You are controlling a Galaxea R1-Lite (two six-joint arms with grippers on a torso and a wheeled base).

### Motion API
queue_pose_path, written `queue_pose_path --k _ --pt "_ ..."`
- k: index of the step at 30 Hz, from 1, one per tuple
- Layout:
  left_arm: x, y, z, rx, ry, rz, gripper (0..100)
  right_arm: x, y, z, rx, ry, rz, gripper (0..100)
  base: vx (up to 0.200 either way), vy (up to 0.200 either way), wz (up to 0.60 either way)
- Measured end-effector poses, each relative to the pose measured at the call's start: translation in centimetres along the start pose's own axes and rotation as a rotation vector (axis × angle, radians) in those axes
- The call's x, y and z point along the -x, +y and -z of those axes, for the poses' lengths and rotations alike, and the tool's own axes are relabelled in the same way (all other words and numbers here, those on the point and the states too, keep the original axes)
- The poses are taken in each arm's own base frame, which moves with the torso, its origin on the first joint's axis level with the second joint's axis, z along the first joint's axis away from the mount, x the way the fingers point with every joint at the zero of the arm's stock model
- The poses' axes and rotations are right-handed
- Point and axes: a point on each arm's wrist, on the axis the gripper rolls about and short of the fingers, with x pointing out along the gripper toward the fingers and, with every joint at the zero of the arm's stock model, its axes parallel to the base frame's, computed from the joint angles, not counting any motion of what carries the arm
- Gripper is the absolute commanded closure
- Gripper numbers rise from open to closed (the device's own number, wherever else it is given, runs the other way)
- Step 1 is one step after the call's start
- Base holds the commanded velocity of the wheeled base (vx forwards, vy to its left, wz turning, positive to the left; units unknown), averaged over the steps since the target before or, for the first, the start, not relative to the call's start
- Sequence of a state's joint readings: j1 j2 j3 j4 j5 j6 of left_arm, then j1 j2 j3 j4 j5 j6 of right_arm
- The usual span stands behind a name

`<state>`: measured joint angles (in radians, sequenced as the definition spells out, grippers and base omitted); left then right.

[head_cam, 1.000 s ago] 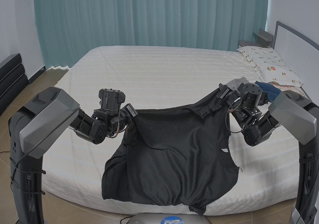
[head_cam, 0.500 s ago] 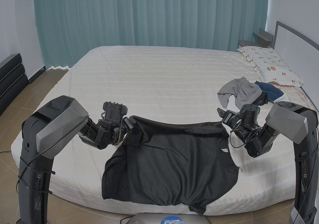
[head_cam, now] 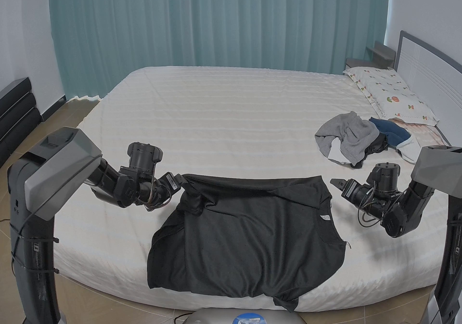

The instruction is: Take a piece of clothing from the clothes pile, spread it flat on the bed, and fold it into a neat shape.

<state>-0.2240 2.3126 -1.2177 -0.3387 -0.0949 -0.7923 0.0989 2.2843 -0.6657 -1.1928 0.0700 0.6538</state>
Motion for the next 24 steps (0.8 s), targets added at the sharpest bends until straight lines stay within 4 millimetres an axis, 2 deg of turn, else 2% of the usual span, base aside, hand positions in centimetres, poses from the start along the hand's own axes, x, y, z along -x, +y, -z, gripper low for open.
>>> queue_pose_path --k 6,10,17,24 --pt "2.2 2.4 -0.6 0.046 0.085 0.001 0 3.0 -1.5 2.0 -0.042 0.074 -0.003 0 0.000 0.000 0.00" --pt "3.1 3.6 -0.9 0.085 0.166 -0.008 0 4.3 -2.2 2.9 -0.083 0.094 -0.007 0 0.000 0.000 0.00" --pt "3.8 4.0 -1.3 0.110 0.202 0.032 0 5.8 -3.0 4.2 -0.127 0.129 -0.034 0 0.000 0.000 0.00" --pt "3.7 3.2 -1.1 0.097 0.191 0.058 0 6.6 -3.8 5.5 -0.140 0.178 -0.002 0 0.000 0.000 0.00"
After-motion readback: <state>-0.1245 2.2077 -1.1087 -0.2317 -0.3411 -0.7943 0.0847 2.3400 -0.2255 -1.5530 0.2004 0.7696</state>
